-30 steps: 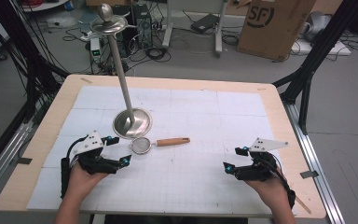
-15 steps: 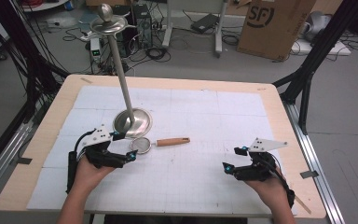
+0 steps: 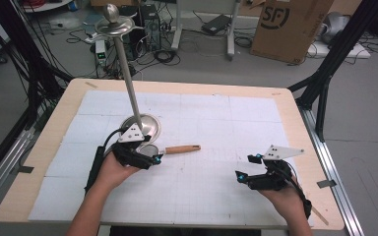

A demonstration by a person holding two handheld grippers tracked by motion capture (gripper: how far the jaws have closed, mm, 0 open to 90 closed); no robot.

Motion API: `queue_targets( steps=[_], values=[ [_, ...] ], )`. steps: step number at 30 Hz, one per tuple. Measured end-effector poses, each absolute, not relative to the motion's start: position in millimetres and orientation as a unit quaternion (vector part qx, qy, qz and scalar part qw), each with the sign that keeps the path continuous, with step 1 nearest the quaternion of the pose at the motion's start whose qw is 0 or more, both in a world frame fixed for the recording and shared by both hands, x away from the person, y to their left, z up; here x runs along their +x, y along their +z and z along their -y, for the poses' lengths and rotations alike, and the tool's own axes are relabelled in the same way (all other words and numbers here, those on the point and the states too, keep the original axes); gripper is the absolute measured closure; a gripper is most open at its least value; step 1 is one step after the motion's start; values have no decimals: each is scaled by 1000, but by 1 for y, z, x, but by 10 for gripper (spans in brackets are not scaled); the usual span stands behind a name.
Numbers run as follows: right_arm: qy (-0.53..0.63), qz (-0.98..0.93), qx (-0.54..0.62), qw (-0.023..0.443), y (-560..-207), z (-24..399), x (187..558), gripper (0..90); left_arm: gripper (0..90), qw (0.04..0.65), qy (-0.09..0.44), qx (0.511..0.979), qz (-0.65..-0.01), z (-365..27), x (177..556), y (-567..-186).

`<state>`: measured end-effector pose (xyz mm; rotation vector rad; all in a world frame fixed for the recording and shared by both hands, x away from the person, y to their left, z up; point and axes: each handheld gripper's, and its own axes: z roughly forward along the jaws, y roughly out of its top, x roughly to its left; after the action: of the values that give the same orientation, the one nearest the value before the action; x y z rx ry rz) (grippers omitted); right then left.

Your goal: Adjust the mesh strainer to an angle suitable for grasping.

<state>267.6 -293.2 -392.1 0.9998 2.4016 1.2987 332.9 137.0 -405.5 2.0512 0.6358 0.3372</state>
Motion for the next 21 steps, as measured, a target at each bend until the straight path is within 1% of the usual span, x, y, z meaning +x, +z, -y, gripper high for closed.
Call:
queue_targets(
  steps=[1, 9, 13, 19, 21],
  values=[
    [444, -820, 341, 116, -392, 293, 268, 220, 183, 456, 129, 842, -256, -130, 337, -408],
    [444, -821, 340, 114, -392, 293, 267, 220, 188, 429, 120, 861, -246, -108, 348, -413],
    [443, -821, 341, 115, -393, 292, 268, 219, 186, 407, 126, 866, -260, -101, 355, -414],
    [443, -821, 342, 114, -393, 293, 268, 219, 188, 399, 118, 870, -265, -95, 365, -413],
    [443, -820, 342, 115, -393, 293, 269, 218, 189, 387, 119, 873, -272, -93, 368, -415]
  ],
)
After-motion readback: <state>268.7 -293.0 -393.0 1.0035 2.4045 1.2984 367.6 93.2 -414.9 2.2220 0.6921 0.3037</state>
